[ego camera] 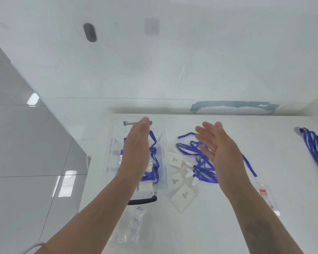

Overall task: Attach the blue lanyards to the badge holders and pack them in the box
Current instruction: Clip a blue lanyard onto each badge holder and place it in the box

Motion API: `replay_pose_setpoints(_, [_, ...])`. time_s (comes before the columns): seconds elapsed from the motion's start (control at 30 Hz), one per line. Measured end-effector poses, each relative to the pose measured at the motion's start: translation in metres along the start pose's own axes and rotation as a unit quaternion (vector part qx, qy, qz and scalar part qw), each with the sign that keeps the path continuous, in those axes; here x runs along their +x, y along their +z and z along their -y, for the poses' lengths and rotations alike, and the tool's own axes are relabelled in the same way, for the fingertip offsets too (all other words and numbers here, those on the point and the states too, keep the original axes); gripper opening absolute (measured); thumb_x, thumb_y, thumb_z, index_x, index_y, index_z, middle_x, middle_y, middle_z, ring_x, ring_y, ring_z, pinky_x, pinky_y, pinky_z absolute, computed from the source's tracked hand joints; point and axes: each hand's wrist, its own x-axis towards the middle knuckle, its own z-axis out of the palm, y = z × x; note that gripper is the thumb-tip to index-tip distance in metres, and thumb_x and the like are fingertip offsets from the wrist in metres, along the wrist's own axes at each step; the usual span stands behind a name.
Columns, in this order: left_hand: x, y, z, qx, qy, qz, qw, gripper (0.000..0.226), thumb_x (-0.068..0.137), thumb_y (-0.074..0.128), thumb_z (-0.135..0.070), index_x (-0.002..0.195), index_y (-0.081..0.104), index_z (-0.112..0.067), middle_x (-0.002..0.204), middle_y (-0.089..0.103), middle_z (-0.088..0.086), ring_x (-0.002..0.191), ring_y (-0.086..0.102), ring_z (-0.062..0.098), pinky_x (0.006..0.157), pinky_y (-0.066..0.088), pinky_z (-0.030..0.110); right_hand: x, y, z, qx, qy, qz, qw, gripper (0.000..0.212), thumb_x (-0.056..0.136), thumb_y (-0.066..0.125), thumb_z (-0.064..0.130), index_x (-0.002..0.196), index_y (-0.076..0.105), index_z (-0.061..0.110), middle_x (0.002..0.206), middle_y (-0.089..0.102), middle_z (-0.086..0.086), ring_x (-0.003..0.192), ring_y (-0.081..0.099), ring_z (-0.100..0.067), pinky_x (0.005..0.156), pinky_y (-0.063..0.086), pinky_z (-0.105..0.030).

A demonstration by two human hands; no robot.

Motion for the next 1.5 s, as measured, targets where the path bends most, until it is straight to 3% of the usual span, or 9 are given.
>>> replay_pose_setpoints(0.1, [-0.007,0.024,-0.001,0.005,0.03,-0.011,0.999,0.033,0.097,0.04,-0.057,0.104,0.061,-0.033,0.102,0.06,-0.019,0.098,0.059,0.004,0.096,0.047,0.031,0.01,-0.036,-0.001,-0.008,-0.024,-0.002,1.0,0.033,0.103,0.036,0.044,0.111,0.064,0.029,0.114,0.072,0.01,0.108,0.066,-0.007,0.104,0.047,-0.036])
replay_pose_setpoints(0.23, [-0.022,0.068,0.003,0.024,0.049,-0.042,0.998,0.069,0.083,0.037,-0.067,0.138,0.053,-0.03,0.136,0.056,-0.018,0.13,0.049,0.008,0.115,0.035,0.042,0.029,-0.084,-0.004,-0.021,-0.045,0.022,0.999,0.032,0.103,0.036,0.042,0.112,0.064,0.03,0.116,0.071,0.008,0.111,0.065,-0.009,0.106,0.046,-0.04])
replay_pose_setpoints(0.4, [-0.042,0.127,0.021,0.053,0.045,-0.073,0.995,0.069,0.083,0.035,-0.066,0.137,0.054,-0.029,0.136,0.056,-0.017,0.129,0.05,0.007,0.114,0.036,0.041,0.049,-0.132,-0.012,-0.06,-0.062,0.072,0.994,0.029,0.104,0.037,0.038,0.114,0.064,0.029,0.115,0.071,0.009,0.112,0.064,-0.009,0.103,0.048,-0.038])
replay_pose_setpoints(0.63, [-0.045,0.151,0.087,0.185,-0.022,-0.056,0.981,0.038,0.097,0.052,-0.043,0.133,0.054,-0.032,0.125,0.059,-0.017,0.11,0.058,0.002,0.099,0.048,0.034,0.065,-0.159,-0.043,-0.111,-0.025,0.117,0.987,0.028,0.102,0.042,0.036,0.112,0.067,0.029,0.109,0.072,0.012,0.108,0.065,-0.005,0.103,0.048,-0.038])
replay_pose_setpoints(0.83, [-0.046,0.141,0.158,0.372,-0.088,-0.011,0.924,0.049,0.09,0.061,-0.036,0.138,0.048,-0.031,0.141,0.05,-0.013,0.125,0.051,0.01,0.105,0.043,0.032,0.076,-0.15,-0.09,-0.161,-0.02,0.159,0.974,0.025,0.098,0.045,0.039,0.089,0.067,0.041,0.104,0.071,0.013,0.106,0.064,-0.008,0.096,0.049,-0.033])
replay_pose_setpoints(0.93, [-0.046,0.137,0.179,0.458,-0.104,0.007,0.883,0.057,0.089,0.061,-0.037,0.143,0.042,-0.028,0.145,0.046,-0.009,0.13,0.045,0.016,0.104,0.042,0.033,0.081,-0.144,-0.122,-0.175,-0.003,0.179,0.968,0.027,0.095,0.047,0.041,0.11,0.068,0.031,0.112,0.068,0.011,0.109,0.062,-0.007,0.094,0.047,-0.023])
replay_pose_setpoints(1.17, [-0.038,0.13,0.203,0.627,-0.058,0.046,0.775,0.061,0.086,0.067,-0.036,0.14,0.04,-0.025,0.135,0.042,-0.002,0.124,0.041,0.02,0.098,0.038,0.031,0.088,-0.136,-0.174,-0.222,0.053,0.187,0.955,0.028,0.099,0.048,0.037,0.116,0.066,0.025,0.112,0.066,0.009,0.106,0.061,-0.009,0.086,0.045,-0.019])
replay_pose_setpoints(1.33, [-0.03,0.124,0.203,0.575,-0.065,0.048,0.814,0.049,0.085,0.07,-0.03,0.128,0.046,-0.028,0.125,0.047,-0.003,0.114,0.048,0.019,0.094,0.042,0.031,0.09,-0.136,-0.178,-0.283,0.041,0.194,0.938,0.027,0.097,0.054,0.034,0.12,0.064,0.027,0.106,0.064,0.023,0.097,0.058,0.008,0.078,0.042,-0.009])
replay_pose_setpoints(1.5, [-0.023,0.123,0.171,0.488,-0.044,0.103,0.865,0.022,0.09,0.057,-0.018,0.098,0.063,-0.038,0.097,0.059,-0.015,0.088,0.058,0.008,0.077,0.051,0.025,0.098,-0.148,-0.163,-0.432,-0.07,0.266,0.859,0.043,0.092,0.063,0.033,0.133,0.052,0.039,0.131,0.049,0.027,0.125,0.042,0.002,0.104,0.039,-0.021])
